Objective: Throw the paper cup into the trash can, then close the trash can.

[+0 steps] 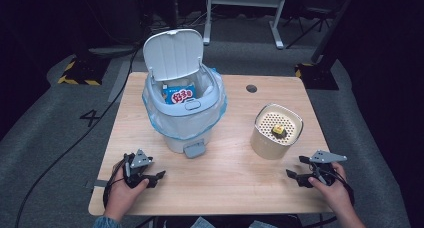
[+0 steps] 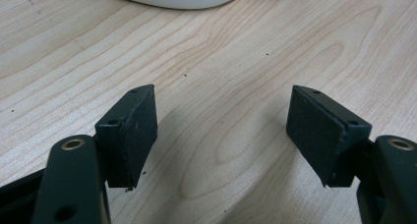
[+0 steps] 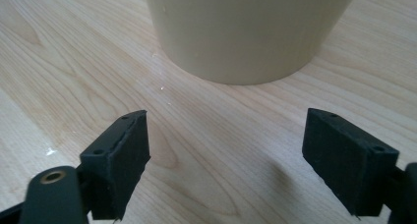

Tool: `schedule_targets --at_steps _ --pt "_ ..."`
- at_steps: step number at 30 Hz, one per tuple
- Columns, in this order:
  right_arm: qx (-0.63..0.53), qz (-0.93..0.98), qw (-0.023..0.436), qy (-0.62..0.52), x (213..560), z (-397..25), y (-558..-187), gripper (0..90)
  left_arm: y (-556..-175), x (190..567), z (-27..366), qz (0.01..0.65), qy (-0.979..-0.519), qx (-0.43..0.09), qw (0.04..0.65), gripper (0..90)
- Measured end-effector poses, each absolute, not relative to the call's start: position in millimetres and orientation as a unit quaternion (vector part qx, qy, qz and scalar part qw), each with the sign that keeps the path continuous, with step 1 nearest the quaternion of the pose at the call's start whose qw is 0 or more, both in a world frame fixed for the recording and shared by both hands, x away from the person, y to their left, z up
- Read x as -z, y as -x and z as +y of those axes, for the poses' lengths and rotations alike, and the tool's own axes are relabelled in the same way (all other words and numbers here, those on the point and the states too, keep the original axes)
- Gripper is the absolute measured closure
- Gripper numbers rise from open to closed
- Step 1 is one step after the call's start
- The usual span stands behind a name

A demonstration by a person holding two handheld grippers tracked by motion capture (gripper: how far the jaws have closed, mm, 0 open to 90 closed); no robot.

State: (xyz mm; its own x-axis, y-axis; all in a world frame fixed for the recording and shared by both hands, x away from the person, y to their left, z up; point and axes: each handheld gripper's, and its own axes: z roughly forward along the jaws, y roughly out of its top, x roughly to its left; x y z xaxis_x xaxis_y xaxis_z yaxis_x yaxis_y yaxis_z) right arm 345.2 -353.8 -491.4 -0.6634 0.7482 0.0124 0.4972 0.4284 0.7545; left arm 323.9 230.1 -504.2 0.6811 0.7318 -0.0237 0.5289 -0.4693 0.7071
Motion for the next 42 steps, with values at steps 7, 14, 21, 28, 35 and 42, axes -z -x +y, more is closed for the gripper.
schedule_targets --at_steps 7,14,21,28,35,42 --pt "-0.364 0.835 0.169 -0.376 504 -349 -346 15.4 -324 504 230 0.373 -0.845 -0.143 0.355 27.9" --pt "-0.360 0.830 0.175 -0.389 504 -346 -345 13.7 -324 504 229 0.377 -0.844 -0.145 0.354 27.4" --pt "-0.359 0.826 0.178 -0.396 504 -344 -344 13.5 -325 504 228 0.382 -0.842 -0.149 0.350 26.5" --pt "-0.359 0.826 0.178 -0.396 504 -344 -344 13.5 -322 487 228 0.380 -0.833 -0.143 0.374 29.8" --pt "-0.359 0.826 0.178 -0.396 504 -344 -344 13.5 -319 449 237 0.372 -0.816 -0.146 0.418 29.8" --pt "-0.359 0.826 0.178 -0.396 505 -344 -344 13.5 -321 413 247 0.362 -0.803 -0.148 0.450 29.9"
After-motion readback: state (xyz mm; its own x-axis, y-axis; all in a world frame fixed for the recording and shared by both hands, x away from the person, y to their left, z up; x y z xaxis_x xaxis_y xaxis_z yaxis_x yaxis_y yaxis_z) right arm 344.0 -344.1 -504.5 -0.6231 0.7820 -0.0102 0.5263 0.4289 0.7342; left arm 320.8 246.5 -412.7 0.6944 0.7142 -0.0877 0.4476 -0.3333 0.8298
